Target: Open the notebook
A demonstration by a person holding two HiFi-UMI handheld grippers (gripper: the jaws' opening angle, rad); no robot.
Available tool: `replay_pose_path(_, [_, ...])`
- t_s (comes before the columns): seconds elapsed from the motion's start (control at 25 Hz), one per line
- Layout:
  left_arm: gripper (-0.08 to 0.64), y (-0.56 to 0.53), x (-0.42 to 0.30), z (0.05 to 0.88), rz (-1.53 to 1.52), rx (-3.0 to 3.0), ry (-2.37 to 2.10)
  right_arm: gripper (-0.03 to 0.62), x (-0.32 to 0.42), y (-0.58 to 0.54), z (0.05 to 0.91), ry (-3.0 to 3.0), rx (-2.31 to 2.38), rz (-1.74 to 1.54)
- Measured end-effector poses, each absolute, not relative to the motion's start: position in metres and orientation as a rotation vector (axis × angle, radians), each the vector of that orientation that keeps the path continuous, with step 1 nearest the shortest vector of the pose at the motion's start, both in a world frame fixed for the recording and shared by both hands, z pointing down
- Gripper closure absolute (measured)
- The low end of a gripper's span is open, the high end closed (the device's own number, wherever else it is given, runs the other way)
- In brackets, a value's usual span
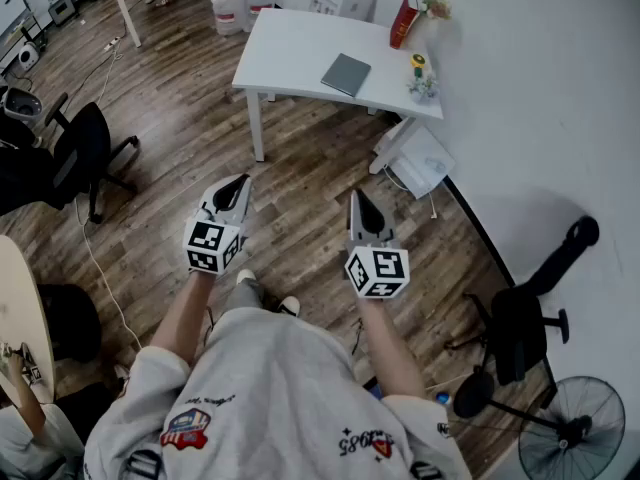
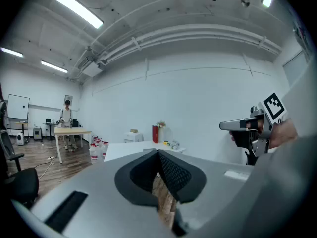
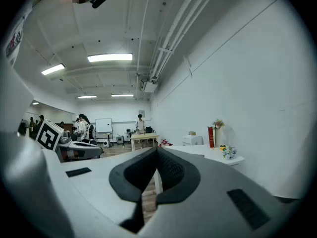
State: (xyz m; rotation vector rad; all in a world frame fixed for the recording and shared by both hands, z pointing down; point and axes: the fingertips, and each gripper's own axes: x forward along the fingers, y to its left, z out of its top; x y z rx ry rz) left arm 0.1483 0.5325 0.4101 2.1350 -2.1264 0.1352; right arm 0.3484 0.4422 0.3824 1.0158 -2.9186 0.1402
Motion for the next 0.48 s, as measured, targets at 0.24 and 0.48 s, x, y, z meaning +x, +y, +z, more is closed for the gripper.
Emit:
replay_pose_path(0.24, [0.555, 0.533, 0.157, 0.414, 0.139, 2.137, -2.112, 0.448, 0.347, 0.446, 0.385, -2.898, 0.988, 0.049])
replay_pose_path(0.48, [0.555, 0.525, 0.164, 0.418, 0.127, 2.134, -2.094, 0.23, 0.349, 0.44, 0.39, -2.866, 1.022, -0.035])
